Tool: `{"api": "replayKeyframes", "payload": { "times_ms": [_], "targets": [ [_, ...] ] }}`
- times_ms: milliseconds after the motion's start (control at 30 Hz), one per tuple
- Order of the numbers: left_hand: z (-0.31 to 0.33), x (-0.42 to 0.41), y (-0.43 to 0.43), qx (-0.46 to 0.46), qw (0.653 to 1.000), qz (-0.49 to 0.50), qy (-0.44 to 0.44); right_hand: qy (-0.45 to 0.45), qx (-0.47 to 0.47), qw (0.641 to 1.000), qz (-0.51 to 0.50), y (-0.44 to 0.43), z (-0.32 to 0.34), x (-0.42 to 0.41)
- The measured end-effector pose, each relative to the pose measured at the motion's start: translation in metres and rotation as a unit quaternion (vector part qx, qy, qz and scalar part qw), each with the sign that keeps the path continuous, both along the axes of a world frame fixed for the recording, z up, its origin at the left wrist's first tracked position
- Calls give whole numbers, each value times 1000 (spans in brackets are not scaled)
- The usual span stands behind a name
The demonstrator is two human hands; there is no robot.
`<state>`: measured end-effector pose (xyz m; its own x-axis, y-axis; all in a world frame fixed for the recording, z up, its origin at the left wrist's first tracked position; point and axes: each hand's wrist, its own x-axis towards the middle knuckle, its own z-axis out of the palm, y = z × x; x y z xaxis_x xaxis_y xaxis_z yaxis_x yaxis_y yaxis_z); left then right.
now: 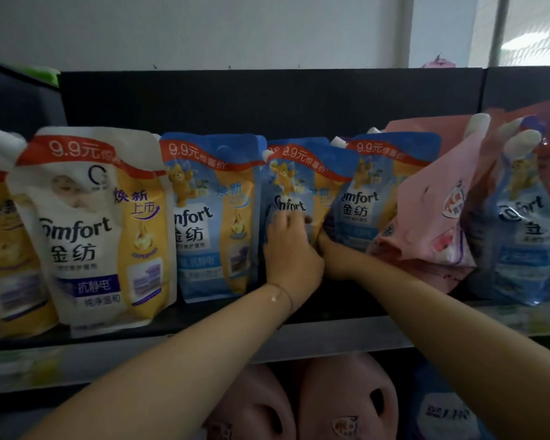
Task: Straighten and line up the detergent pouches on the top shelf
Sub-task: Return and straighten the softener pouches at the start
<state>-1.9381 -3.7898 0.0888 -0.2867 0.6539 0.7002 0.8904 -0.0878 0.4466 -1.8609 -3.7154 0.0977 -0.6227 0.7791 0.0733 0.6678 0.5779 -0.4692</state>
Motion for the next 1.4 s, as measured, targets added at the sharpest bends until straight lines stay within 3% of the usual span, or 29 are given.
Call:
{"api": "replayKeyframes", "payload": {
  "times_ms": [67, 133, 233, 367, 600, 767, 933, 1067, 1167, 1233, 1267, 1333, 1367, 1400],
  "targets": [
    [-2, -9, 8, -43, 976, 27, 213, -6, 18, 1000, -3, -1, 0, 1],
    [-4, -20, 20, -109, 940, 48, 319, -52, 38, 998, -21, -7, -2, 5],
    [-6, -31, 38, -184, 927, 59, 320, -92, 69, 993, -24, -21, -4, 17],
    [-10, -36, 59, -217, 920, 97, 311, -96, 151, 984, -5, -29, -14, 35],
    [5, -30, 87, -271, 903, 148, 299, 30, 180, 983, -6, -22, -17, 58],
    [22, 0, 74, -96, 913, 99, 383, 75, 177, 981, -9, -3, -8, 65],
    [24, 16, 68, -54, 900, 61, 429, 85, 145, 985, -28, 10, 5, 76],
    [25, 28, 80, -156, 964, -20, 214, 19, 144, 986, -80, 25, 0, 86],
    [29, 32, 90, -238, 966, -38, 92, 26, 143, 985, -94, 30, 2, 100],
    [30, 32, 99, -247, 963, -86, -67, 51, 153, 983, -88, 36, 1, 107],
    [28, 33, 106, -239, 951, -118, -157, 59, 153, 983, -87, 39, 1, 110],
    [27, 39, 114, -207, 889, -192, -361, 72, 147, 983, -80, 43, 0, 114],
    [26, 44, 116, -198, 850, -212, -440, 81, 144, 983, -75, 44, 1, 116],
    [25, 48, 121, -189, 835, -207, -473, 91, 136, 984, -71, 44, 2, 118]
  ]
}}
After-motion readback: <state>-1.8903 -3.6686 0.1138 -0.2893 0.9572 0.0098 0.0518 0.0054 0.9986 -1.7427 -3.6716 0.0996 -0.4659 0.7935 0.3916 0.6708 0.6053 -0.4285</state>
